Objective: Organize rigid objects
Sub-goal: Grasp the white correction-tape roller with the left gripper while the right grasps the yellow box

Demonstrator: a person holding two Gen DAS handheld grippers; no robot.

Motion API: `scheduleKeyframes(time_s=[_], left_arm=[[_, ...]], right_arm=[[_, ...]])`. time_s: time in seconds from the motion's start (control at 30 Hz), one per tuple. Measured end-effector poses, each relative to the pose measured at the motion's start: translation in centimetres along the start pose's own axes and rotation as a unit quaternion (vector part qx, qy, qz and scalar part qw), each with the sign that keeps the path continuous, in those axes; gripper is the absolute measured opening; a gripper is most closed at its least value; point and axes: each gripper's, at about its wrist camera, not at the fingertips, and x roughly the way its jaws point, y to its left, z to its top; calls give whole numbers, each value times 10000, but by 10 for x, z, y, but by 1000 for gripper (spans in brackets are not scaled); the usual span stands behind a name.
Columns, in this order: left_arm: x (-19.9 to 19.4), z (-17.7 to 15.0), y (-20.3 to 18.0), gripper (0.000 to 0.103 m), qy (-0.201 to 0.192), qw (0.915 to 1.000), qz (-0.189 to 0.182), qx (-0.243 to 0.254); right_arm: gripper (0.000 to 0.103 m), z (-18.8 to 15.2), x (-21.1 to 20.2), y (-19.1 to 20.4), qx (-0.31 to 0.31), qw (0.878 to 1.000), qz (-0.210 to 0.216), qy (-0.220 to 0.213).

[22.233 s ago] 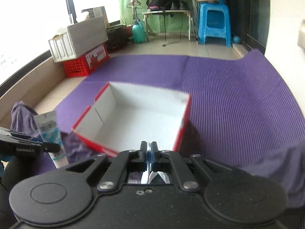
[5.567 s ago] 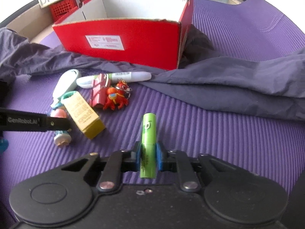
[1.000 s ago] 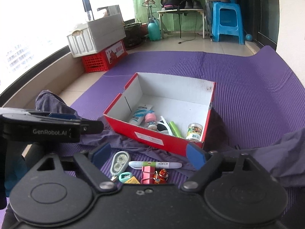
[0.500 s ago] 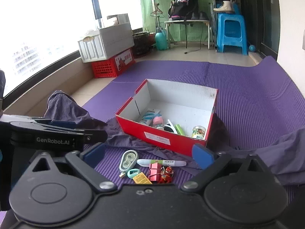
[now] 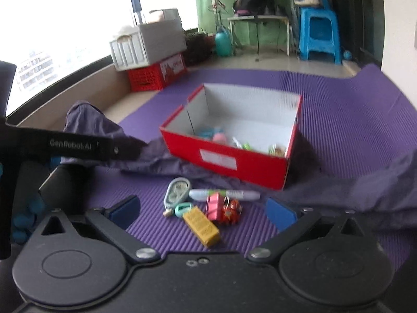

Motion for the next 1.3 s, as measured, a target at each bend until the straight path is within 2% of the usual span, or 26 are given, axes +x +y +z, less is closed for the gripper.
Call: scheduleKeyframes(time_s=[0.17,0.37,0.5,0.67,0.73,0.87,1.03,1.3], left_arm=[[30,-8,11,102,465,9986,-100,-251],[62,-18,10,102,724,9973,35,-152],[82,-22,14,102,894,9959,79,-147],[107,-26,16,102,1079,9939,214,-54],[117,-27,18,102,1170,9928,251,-92],[136,-28,25,102,1308,9908,298,-160],[157,-29,27,102,1317,9903,437,-13],[180,-29,32,101,1384,9892,489,-47]], right_arm=[[103,-8,5,10,-461,9989,-33,-117],[103,-15,31,6,-500,9978,-304,300],[96,-22,48,1,-417,9977,-173,511],[96,-27,68,0,-352,9970,-82,677],[96,-27,77,-1,-335,9963,93,792],[96,-28,95,-2,-299,9947,124,972],[95,-31,116,-4,-331,9927,113,1159],[76,-38,152,-6,-311,9884,27,1490]])
